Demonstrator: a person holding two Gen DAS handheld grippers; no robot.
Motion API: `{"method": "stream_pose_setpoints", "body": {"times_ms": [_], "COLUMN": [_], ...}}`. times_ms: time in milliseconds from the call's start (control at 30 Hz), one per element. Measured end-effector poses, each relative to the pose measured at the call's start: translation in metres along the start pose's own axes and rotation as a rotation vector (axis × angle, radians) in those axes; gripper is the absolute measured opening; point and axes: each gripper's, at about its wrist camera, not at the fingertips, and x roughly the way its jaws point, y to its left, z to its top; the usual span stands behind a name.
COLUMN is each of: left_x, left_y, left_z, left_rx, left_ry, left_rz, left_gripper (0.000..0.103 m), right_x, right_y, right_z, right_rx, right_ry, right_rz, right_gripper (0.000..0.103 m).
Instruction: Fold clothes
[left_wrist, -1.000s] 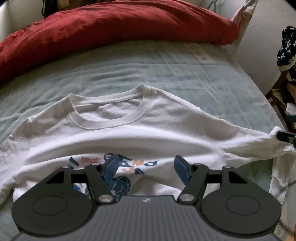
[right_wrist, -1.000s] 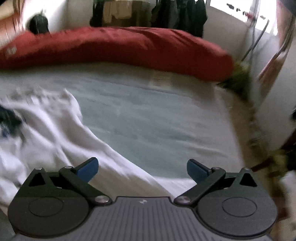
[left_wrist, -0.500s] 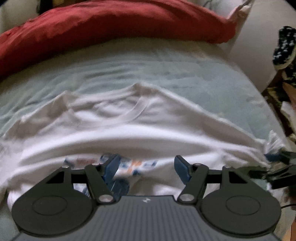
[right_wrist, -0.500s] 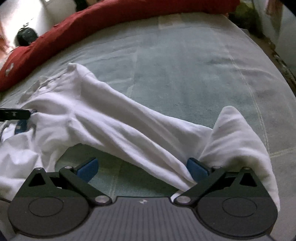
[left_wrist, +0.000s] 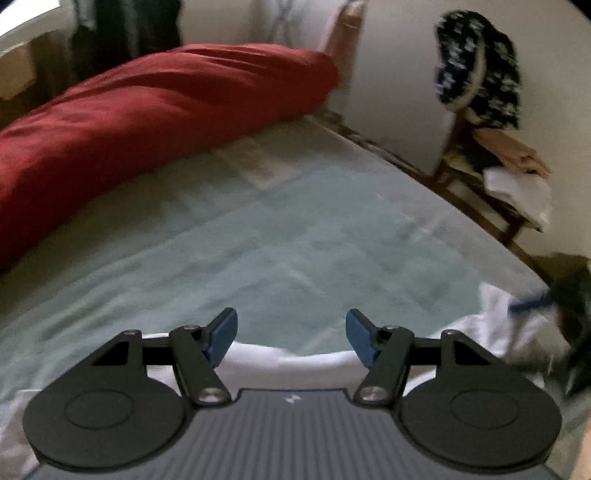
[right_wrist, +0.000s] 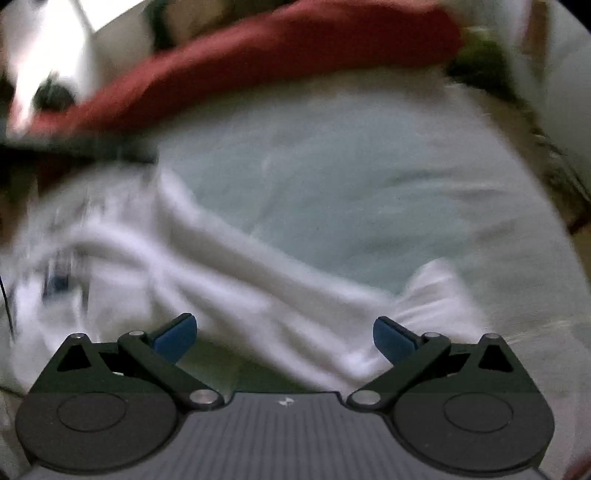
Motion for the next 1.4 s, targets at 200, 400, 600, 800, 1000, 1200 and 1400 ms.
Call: {"method": "stream_pose_setpoints", "body": {"times_ms": [200,400,600,800,1000,1200,1400], "left_x": [0.019,0.019,0.019,0.011,0.004,0.001,-0.003], "left_y": [-0.033,-0.033,-0.031,-0.03,-0.028,-0.021,-0.009], "left_z": [-0.008,-0.023,-0.032,-0.038,-0.042,-0.051,-0.062], "left_rx": [0.06,0.036,-0.02,-0.049,-0.065,-0.083,-0.104], "left_ry": [0.046,0.089,0.108,0.116,0.121,0.133,0.152], "left_rz": [-0.041,-0.042,0.0,0.01,0.019,0.031,0.037], "left_gripper": [0.065,0.066,0.066,0.066,0.066,0.066,0.066], "right_x": [-0.04,-0.037,0.003,0.009,-0.019,-0.022,-0.05], "right_y": [-0.067,-0.074,-0.079,-0.068,-0.059,-0.032,-0.008], "right_z": [-0.009,-0.052,-0.057,-0.034,-0.018,-0.04,-0.041], "right_rx": [0.192,0.087,0.091,-0.142,-0.341,-0.632,-0.636], "right_ry": [-0.073,0.056,0.05,-0.005,-0.083,-0.059,-0.165], "right_rz": [-0.179,-0.277,-0.423,-0.758,-0.912,-1.057,-1.072], "right_gripper": [0.103,0.103,0.103,0.103,0.103,0.103,0.103]}}
